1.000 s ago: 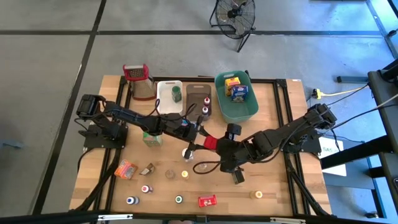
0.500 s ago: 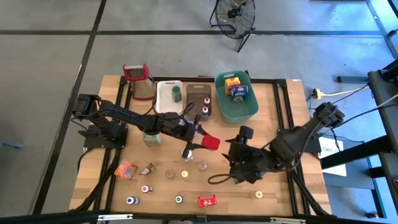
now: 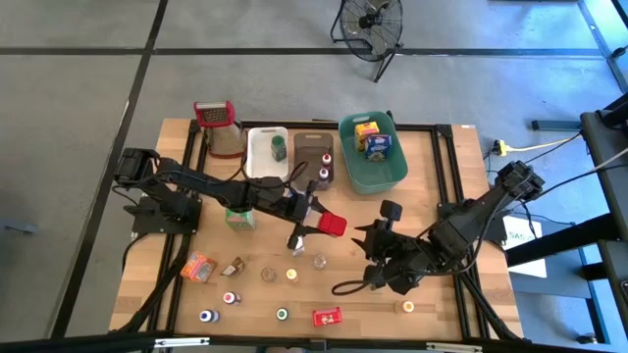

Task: Pick & Place Kitchen Items
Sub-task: Put the red spice can into the left white bin

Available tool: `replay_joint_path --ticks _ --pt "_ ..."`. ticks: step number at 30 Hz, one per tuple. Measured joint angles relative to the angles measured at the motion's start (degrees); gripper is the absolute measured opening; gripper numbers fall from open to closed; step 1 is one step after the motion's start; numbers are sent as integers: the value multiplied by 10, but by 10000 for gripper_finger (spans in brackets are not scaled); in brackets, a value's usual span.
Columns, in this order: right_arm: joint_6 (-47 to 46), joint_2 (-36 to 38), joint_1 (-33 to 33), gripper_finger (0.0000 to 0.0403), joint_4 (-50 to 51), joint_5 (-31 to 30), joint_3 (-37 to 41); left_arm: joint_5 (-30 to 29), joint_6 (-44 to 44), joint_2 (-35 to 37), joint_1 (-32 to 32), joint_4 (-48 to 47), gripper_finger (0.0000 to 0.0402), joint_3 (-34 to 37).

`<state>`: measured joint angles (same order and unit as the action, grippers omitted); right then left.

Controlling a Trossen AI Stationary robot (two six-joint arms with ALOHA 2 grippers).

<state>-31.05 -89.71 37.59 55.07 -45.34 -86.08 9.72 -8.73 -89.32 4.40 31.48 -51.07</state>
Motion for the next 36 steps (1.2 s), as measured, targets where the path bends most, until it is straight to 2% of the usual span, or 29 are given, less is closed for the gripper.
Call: replay_joint_path --ticks 13,28,36 --pt "21 0 0 6 0 34 0 0 0 -1 0 0 183 0" --pt "30 0 0 3 0 50 0 0 0 -1 0 0 183 0" --pt "32 0 -1 3 2 20 0 0 0 -1 0 0 183 0"
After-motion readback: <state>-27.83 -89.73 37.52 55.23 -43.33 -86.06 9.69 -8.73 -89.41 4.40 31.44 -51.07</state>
